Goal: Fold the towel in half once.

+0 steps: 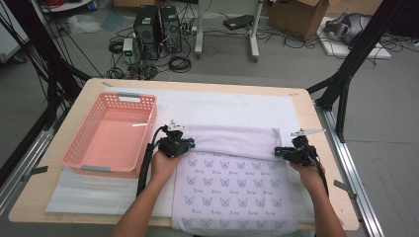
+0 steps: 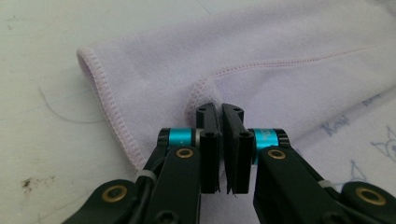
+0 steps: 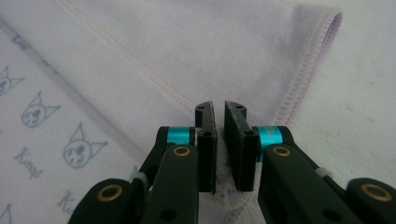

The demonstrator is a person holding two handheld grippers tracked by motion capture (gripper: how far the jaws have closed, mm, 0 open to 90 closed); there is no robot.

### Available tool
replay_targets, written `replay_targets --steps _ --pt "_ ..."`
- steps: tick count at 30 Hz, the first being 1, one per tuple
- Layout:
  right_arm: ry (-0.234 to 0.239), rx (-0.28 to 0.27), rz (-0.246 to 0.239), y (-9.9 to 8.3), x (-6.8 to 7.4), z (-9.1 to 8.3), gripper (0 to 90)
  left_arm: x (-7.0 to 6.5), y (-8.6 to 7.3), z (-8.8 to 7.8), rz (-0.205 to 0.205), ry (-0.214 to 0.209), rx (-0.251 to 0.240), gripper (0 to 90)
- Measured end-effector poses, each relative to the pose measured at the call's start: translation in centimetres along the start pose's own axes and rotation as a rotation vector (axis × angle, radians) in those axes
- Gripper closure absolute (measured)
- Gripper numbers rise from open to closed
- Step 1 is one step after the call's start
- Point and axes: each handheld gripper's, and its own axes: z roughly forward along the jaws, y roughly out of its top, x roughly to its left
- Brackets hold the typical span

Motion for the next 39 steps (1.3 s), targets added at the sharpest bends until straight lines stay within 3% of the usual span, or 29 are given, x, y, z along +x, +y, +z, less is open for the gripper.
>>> replay_targets --steps 6,10,16,19,22,26,39 --pt "-0.001 -0.04 -0.014 -0.1 0.4 -0.9 83.4 -0.4 -0.6 -1.4 0.006 -0.032 -0.046 86.0" --pt "0.015 -0.08 -0.024 -0.8 1.0 -1.9 83.4 -1.1 -1.3 -2.9 0.028 -0.069 -0.089 85.7" --pt "0.029 -0.124 -0.037 -2.4 1.8 -3.2 83.4 -1.6 -3.0 -4.8 0.072 -0.082 -0.118 85.7" --pt "0.047 -0.147 -0.034 -3.4 2.3 -3.7 83.4 -1.5 -3.9 -5.3 0.061 -0.087 -0.122 85.6" --pt "0.038 -0.131 -0.043 -3.9 2.6 -3.6 83.4 -1.5 -4.0 -5.4 0.056 -0.083 -0.123 85.3" --pt "0.047 -0.149 -0.032 -4.3 2.9 -3.9 83.5 -1.9 -4.2 -5.7 0.062 -0.095 -0.128 86.0" --pt "0.063 -0.15 -0.025 -7.1 4.2 -5.7 83.4 -3.4 -7.3 -8.1 0.037 -0.127 -0.139 87.0"
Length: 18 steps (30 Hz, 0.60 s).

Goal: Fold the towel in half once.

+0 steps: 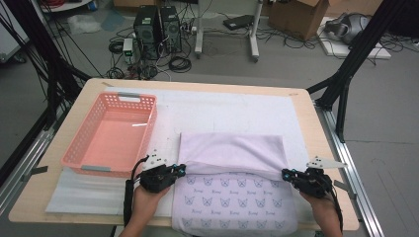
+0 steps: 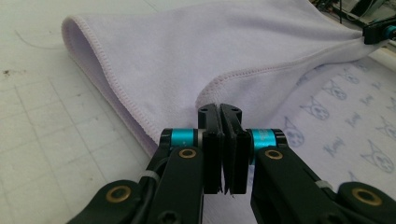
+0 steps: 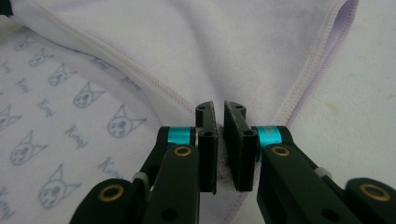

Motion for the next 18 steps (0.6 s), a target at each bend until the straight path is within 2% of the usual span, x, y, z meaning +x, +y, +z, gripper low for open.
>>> replay_targets --steps 4,7,18 --pt "0.016 -0.001 0.008 -0.7 0.7 -0.8 83.4 -0.5 -0.9 -1.0 -0.007 0.0 -0.006 87.0" --pt "0.018 0.004 -0.011 -1.3 1.4 -1.3 83.4 -1.0 -1.4 -1.6 -0.023 0.0 -0.009 87.0" --pt "0.036 0.009 -0.028 -3.1 3.4 -3.6 83.4 -3.6 -3.1 -4.4 -0.021 -0.006 -0.015 87.0"
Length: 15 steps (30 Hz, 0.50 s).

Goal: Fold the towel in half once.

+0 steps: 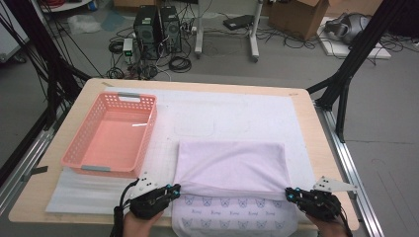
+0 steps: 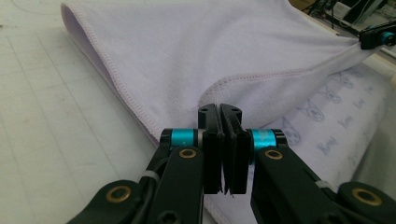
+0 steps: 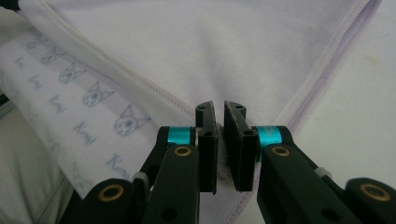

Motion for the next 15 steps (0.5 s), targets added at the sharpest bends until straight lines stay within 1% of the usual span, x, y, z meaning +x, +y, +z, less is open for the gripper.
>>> replay_targets --steps 4,5,7,9,11,13,15 --pt "0.011 -0.001 -0.006 -0.6 0.6 -0.6 83.4 -0.6 -0.4 -0.8 0.002 -0.005 0.001 87.0" --pt "0.021 -0.007 0.003 -0.9 0.8 -0.9 83.5 -0.7 -0.6 -1.0 0.004 -0.007 0.003 87.0" --pt "0.024 -0.002 -0.001 -1.4 1.1 -1.3 83.6 -0.9 -0.8 -1.3 0.007 -0.021 0.007 87.0" --pt "0.03 0.005 -0.004 -1.9 1.5 -1.8 83.7 -1.2 -0.9 -1.5 0.012 -0.03 0.01 87.0" --pt "0.03 0.0 -0.006 -2.2 1.9 -2.5 83.9 -1.5 -1.1 -1.7 0.016 -0.038 0.015 87.0" --pt "0.039 -0.008 0.007 -2.6 2.2 -3.1 83.9 -1.7 -1.2 -1.8 0.014 -0.047 0.012 86.9" --pt "0.038 0.001 0.011 -3.0 2.4 -3.4 83.5 -1.9 -1.1 -1.9 0.021 -0.058 0.005 86.4"
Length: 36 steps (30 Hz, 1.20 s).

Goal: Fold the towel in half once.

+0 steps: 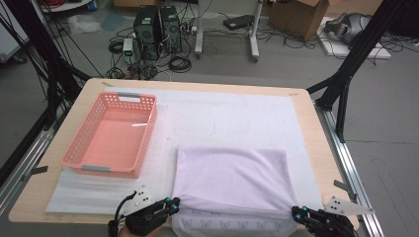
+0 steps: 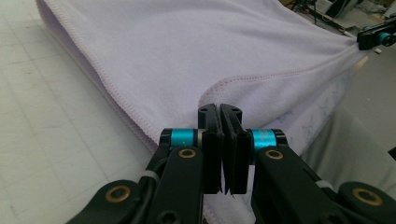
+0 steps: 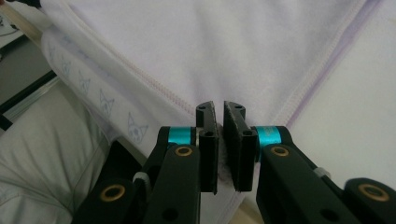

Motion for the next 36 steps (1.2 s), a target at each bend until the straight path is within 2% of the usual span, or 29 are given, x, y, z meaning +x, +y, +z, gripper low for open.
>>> replay_targets --steps 1,2,3,4,6,8,10,13,14,16,18,22,25,27,29,30,33,35,36 --pt "0.002 0.001 -0.004 -0.1 0.0 0.0 79.5 0.0 0.1 0.0 -0.007 -0.005 -0.016 84.7" --pt "-0.003 -0.002 0.002 -0.1 0.0 0.1 69.7 0.2 0.3 0.1 -0.021 -0.002 -0.036 77.5" --pt "-0.012 -0.01 0.017 0.0 0.0 0.1 65.7 0.6 0.6 0.2 -0.037 0.0 -0.047 66.0" --pt "-0.012 -0.024 0.022 0.2 -0.1 0.1 64.3 0.9 0.9 0.2 -0.043 0.007 -0.056 58.9" --pt "-0.032 -0.053 0.025 0.7 -0.5 0.0 62.1 1.6 1.7 0.2 -0.045 0.034 -0.088 51.7" --pt "-0.057 -0.074 0.032 1.2 -1.0 0.2 62.5 2.5 2.5 0.3 -0.04 0.046 -0.112 50.6" --pt "-0.091 -0.065 0.031 1.8 -1.6 0.8 64.5 3.3 3.2 0.7 -0.04 0.048 -0.127 50.8" --pt "-0.131 -0.055 0.026 3.0 -2.7 2.1 69.4 4.8 4.7 1.8 -0.041 0.038 -0.123 51.3" --pt "-0.142 -0.054 0.023 3.5 -3.1 2.7 71.5 5.3 5.1 2.3 -0.038 0.039 -0.119 51.5" --pt "-0.153 -0.045 0.011 4.6 -4.0 3.8 72.8 6.1 5.8 3.2 -0.047 0.013 -0.1 51.3" --pt "-0.158 -0.034 0.005 5.8 -4.7 5.0 73.6 6.7 6.2 4.2 -0.028 0.012 -0.084 50.2" --pt "-0.16 -0.002 -0.007 7.6 -6.0 7.7 74.0 8.0 6.8 6.1 -0.049 0.012 -0.039 51.5" --pt "-0.138 0.0 0.022 8.7 -7.0 9.9 72.4 8.7 6.9 7.2 -0.072 0.039 -0.031 53.1" --pt "-0.148 0.014 0.03 9.1 -7.5 11.2 72.8 8.9 6.9 7.8 -0.072 0.062 -0.025 55.0" --pt "-0.192 0.051 0.014 9.2 -8.0 12.2 75.5 9.3 7.0 8.3 -0.068 0.086 -0.002 55.6" --pt "-0.192 0.036 0.012 9.2 -8.3 12.3 77.3 9.6 7.1 8.5 -0.069 0.096 0.009 55.7" --pt "-0.3 0.034 0.043 9.3 -9.3 11.9 77.4 10.3 7.1 9.1 -0.077 0.139 0.022 52.0" --pt "-0.328 0.017 0.085 9.1 -10.0 11.4 78.9 10.6 7.1 9.4 -0.088 0.168 0.019 47.5" --pt "-0.348 0.018 0.099 9.1 -10.1 11.2 73.6 10.8 7.0 9.5 -0.085 0.181 0.023 46.8"
